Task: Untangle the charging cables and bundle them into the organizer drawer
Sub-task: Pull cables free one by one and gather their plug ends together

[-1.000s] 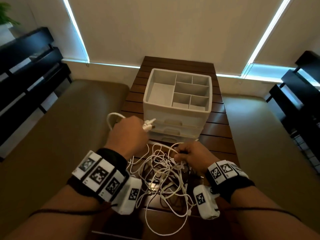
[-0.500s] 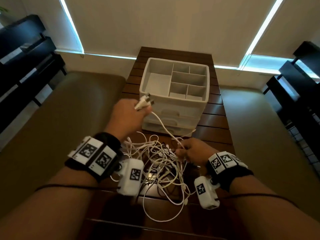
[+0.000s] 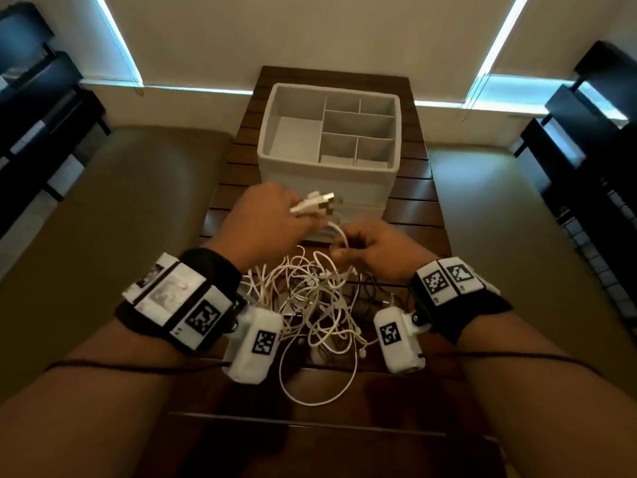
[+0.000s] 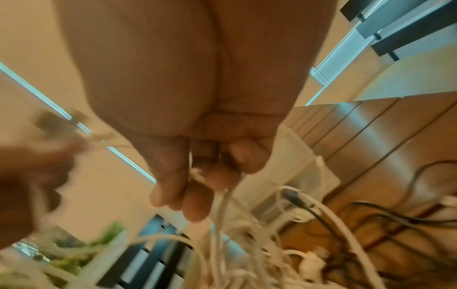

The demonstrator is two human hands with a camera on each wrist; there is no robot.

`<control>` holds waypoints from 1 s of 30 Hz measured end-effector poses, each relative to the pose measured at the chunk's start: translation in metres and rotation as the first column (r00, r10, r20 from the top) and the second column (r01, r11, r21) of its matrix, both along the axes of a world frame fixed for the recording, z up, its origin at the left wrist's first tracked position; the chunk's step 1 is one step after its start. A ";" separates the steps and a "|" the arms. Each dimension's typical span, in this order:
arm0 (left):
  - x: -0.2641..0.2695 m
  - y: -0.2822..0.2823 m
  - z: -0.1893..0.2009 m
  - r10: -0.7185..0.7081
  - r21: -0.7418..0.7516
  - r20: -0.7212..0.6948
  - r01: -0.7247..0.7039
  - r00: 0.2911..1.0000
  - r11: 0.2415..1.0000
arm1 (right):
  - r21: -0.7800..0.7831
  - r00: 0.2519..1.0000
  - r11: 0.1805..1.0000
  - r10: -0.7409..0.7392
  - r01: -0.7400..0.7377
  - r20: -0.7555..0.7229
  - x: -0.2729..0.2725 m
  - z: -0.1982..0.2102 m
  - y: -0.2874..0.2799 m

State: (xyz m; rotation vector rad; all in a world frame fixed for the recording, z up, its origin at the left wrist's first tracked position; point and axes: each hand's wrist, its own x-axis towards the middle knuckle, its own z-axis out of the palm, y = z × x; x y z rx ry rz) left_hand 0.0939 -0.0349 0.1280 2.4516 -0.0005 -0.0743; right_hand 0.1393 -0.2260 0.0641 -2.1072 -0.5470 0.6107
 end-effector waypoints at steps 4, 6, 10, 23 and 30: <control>0.003 0.021 0.035 0.141 -0.046 0.023 -0.140 0.990 0.989 | -0.260 0.999 0.965 0.026 -0.037 -0.048 -0.005 -0.034 -0.009; 0.005 0.028 0.040 0.170 0.142 -0.010 -0.167 0.985 0.976 | -0.232 1.000 0.973 -0.021 0.016 -0.021 -0.007 -0.034 -0.008; 0.001 0.029 0.031 0.227 0.262 -0.040 -0.209 0.973 0.942 | 0.037 0.981 0.983 -0.174 0.177 -0.084 -0.005 -0.013 -0.001; -0.042 0.054 0.068 0.197 0.167 -0.306 -0.151 0.931 0.974 | 0.029 0.984 0.985 -0.172 0.171 0.052 -0.015 -0.015 -0.003; -0.042 0.057 0.071 0.020 -0.426 -0.441 -0.228 0.897 0.875 | -0.293 0.943 0.901 0.274 -0.320 -0.189 -0.045 -0.027 0.039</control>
